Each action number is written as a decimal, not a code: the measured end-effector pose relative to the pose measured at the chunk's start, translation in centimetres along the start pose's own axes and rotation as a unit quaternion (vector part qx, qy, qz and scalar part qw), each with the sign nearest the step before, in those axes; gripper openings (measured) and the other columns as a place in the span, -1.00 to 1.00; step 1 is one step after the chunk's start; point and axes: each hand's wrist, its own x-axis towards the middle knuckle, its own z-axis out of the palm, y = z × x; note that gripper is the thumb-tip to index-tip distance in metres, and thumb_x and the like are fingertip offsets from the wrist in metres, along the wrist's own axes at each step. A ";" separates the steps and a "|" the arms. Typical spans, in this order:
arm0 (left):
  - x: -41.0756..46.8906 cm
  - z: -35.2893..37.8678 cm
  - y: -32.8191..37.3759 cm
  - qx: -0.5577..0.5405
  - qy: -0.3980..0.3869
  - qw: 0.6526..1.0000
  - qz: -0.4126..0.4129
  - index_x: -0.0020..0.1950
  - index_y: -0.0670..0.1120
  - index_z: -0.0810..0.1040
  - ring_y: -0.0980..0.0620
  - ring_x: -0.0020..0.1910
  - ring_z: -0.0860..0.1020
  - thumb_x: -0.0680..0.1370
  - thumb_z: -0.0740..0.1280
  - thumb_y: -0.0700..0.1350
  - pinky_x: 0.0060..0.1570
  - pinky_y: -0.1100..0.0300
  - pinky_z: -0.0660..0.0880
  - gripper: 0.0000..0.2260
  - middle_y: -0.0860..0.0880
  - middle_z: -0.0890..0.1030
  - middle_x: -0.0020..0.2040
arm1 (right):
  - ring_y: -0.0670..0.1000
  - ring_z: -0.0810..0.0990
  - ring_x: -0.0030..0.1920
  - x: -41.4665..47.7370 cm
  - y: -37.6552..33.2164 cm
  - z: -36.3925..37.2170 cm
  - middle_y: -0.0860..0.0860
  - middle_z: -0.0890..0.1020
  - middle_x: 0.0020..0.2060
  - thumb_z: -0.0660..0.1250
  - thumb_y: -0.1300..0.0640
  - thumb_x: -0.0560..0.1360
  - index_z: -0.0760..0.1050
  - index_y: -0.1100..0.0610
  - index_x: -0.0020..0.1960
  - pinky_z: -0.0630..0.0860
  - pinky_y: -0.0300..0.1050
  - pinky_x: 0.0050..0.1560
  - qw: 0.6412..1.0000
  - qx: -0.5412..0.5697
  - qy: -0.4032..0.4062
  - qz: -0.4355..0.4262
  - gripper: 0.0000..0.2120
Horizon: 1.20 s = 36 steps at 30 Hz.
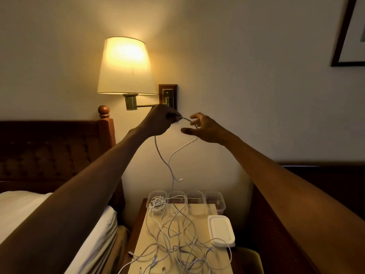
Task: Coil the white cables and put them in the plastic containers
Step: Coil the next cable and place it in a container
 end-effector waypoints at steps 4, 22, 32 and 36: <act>-0.6 -1.1 0.2 -0.028 -0.008 1.000 -0.007 0.08 -0.14 0.64 0.21 -0.21 0.56 0.55 0.39 -0.18 -0.24 0.45 0.39 -0.87 0.05 0.61 -0.14 | -0.01 0.57 -0.21 -0.3 -0.1 -0.2 0.05 0.59 -0.21 0.21 0.11 0.63 0.52 0.20 0.02 0.56 -0.08 -0.07 0.996 0.060 0.027 -0.052 -0.82; 0.2 -1.2 1.3 -0.234 0.022 0.944 -0.230 0.15 -0.19 0.46 -0.14 -0.18 0.62 0.66 0.15 -0.25 -0.15 -0.03 0.61 -0.87 -0.17 0.55 -0.09 | 0.20 0.43 0.33 -0.9 0.7 -3.3 0.19 0.40 0.37 0.31 0.18 0.50 0.16 0.18 0.48 0.42 -0.01 0.23 0.985 0.013 0.122 0.118 -0.39; 0.0 0.9 2.5 -0.035 -0.029 0.997 -0.065 -0.02 -0.11 0.54 0.19 -0.23 0.48 0.58 0.31 -0.26 -0.28 0.44 0.34 -0.93 0.10 0.49 -0.17 | -0.05 0.46 -0.29 -1.4 -1.8 -2.2 -0.01 0.51 -0.29 0.17 0.01 0.65 0.50 0.17 -0.07 0.42 -0.26 -0.25 0.992 0.084 0.091 -0.022 -0.73; -3.2 2.9 -1.1 -0.041 -0.104 0.985 -0.134 0.06 -0.15 0.60 0.12 -0.18 0.56 0.61 0.30 -0.19 -0.22 0.39 0.43 -0.89 -0.05 0.62 -0.03 | 0.01 0.48 -0.25 -0.7 -0.1 -4.7 0.00 0.52 -0.30 0.13 0.02 0.66 0.50 0.16 -0.13 0.37 -0.20 -0.25 0.939 0.112 0.325 0.013 -0.69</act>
